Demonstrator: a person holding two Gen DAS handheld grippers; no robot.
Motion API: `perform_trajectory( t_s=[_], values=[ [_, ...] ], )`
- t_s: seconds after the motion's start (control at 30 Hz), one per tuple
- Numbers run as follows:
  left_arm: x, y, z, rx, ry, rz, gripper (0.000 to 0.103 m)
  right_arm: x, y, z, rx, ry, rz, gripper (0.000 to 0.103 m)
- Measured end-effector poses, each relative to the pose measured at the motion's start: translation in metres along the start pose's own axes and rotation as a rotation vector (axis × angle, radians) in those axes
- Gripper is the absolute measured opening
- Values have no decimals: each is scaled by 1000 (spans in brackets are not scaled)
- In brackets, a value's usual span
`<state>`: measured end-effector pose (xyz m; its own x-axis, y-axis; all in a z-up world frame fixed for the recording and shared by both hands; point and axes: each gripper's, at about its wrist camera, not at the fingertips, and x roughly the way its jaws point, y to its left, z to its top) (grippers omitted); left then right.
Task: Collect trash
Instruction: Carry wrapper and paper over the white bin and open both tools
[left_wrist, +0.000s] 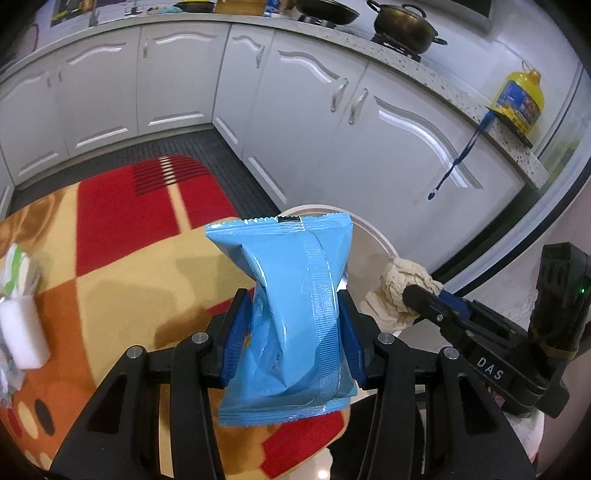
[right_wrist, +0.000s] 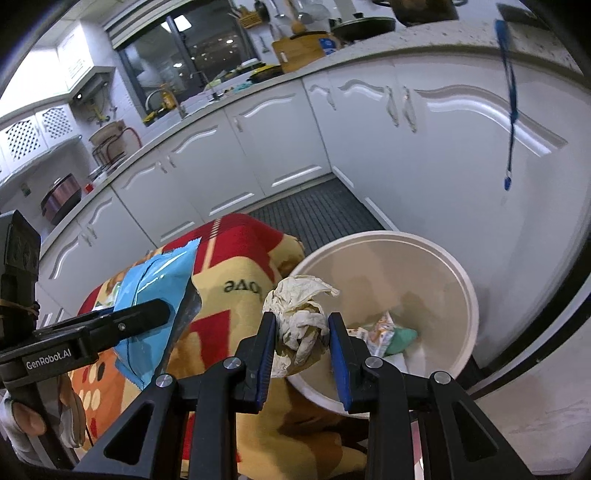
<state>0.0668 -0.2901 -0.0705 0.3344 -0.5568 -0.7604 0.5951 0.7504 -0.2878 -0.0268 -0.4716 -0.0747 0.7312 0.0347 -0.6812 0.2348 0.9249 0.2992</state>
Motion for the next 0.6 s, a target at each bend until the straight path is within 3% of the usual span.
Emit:
perform_trajectory(
  t_s=[0.6],
  values=[
    [37,-18,13,8,42,-38,42,6,-37,-1,65,19,-46,27]
  ],
)
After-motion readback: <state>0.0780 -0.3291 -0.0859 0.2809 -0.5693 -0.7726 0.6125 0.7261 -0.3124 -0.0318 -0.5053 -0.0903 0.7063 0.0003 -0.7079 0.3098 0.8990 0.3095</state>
